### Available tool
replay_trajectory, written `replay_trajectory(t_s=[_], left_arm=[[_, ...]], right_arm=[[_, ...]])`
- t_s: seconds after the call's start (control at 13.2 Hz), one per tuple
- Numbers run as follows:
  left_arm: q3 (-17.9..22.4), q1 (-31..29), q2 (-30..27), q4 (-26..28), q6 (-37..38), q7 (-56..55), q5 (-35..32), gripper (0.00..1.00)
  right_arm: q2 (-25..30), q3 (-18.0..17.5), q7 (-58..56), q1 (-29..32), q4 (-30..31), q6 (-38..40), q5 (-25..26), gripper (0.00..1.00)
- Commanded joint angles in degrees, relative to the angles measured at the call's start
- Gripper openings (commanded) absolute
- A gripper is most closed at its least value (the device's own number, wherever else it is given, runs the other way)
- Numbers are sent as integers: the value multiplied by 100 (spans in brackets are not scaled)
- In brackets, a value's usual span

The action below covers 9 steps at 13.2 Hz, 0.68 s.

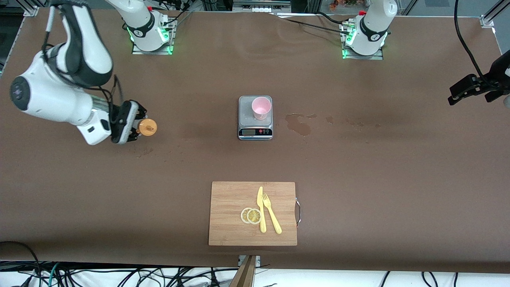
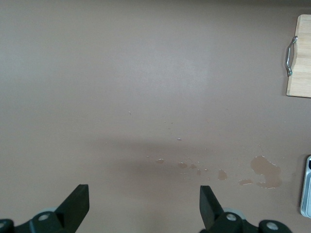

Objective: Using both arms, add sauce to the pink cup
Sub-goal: 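Grasp the sauce bottle with the right gripper and lift it toward the scale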

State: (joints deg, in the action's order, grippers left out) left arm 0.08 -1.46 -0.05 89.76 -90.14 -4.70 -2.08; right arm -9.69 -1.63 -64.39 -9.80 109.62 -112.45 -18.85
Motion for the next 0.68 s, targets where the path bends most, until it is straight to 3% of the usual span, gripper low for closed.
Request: replay_trajectory(t_s=[0.0, 0.15, 0.61], left_arm=[[-25, -30, 49, -152, 119, 66, -38, 100], [-34, -30, 40, -152, 128, 57, -38, 100], [-43, -21, 40, -143, 136, 57, -38, 100]], right_arm=[[266, 5, 1144, -670, 183, -102, 678, 0], [257, -4, 1927, -1084, 183, -85, 1215, 0], [-102, -100, 3370, -2209, 69, 240, 2087, 0]])
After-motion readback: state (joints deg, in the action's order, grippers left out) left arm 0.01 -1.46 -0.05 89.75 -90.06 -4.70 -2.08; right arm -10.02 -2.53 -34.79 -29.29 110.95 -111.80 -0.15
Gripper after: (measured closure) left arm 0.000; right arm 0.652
